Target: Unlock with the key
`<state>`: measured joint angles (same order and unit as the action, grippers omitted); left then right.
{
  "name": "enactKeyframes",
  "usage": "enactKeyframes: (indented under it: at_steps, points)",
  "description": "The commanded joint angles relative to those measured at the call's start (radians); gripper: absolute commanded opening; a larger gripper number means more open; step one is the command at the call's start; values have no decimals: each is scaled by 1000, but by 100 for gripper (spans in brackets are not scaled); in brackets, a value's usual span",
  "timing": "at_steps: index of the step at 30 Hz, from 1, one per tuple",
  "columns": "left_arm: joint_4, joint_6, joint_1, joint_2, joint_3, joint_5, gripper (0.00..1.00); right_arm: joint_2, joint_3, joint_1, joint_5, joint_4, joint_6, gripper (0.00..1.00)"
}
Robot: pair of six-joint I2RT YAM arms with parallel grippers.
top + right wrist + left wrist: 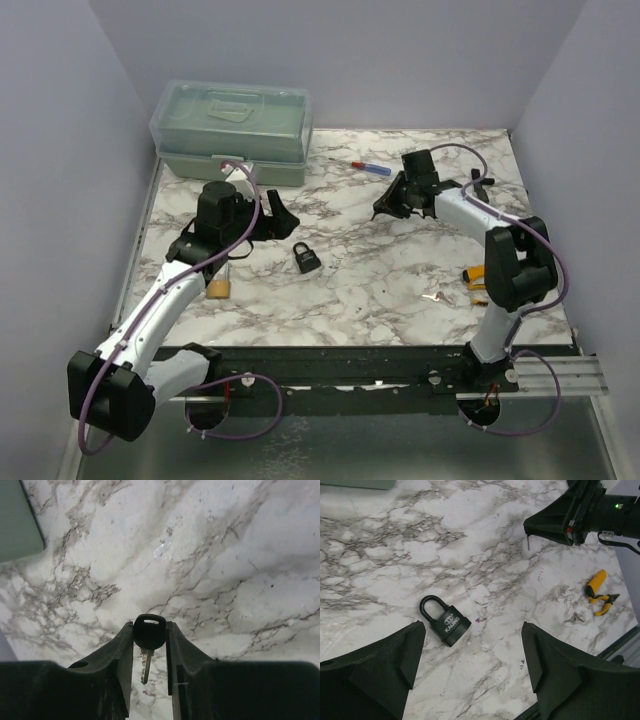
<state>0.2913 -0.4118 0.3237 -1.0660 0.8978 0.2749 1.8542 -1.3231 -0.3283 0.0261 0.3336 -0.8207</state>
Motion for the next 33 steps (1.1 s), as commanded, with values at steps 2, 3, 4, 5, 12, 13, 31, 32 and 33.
enactKeyframes:
  at_steps: [2, 3, 4, 5, 12, 13, 31, 32, 33]
  points:
    - [-243, -158, 110, 7, -94, 1, 80, -161, 150, -5, 123, -170, -169, 11]
    - [-296, -185, 138, 11, -123, -19, 79, -185, 168, -5, 131, -176, -184, 11]
    - [-357, -205, 166, 14, -154, -38, 79, -210, 185, -5, 135, -180, -195, 11]
    - [-423, -227, 196, 12, -184, -55, 79, -234, 201, -4, 138, -183, -208, 11]
    - [-765, -164, 408, -107, -264, -233, 78, -375, 286, -5, 161, -175, -234, 11]
    - [-792, -158, 421, -132, -266, -243, 76, -393, 293, -4, 171, -172, -237, 11]
    - [-1163, -93, 523, -470, -152, -284, 57, -547, 379, -5, 199, -157, -248, 11]
    - [-1169, -91, 527, -479, -145, -284, 56, -547, 380, -5, 200, -157, -248, 11]
    - [-1176, -90, 530, -487, -139, -284, 56, -549, 382, -5, 202, -156, -248, 11]
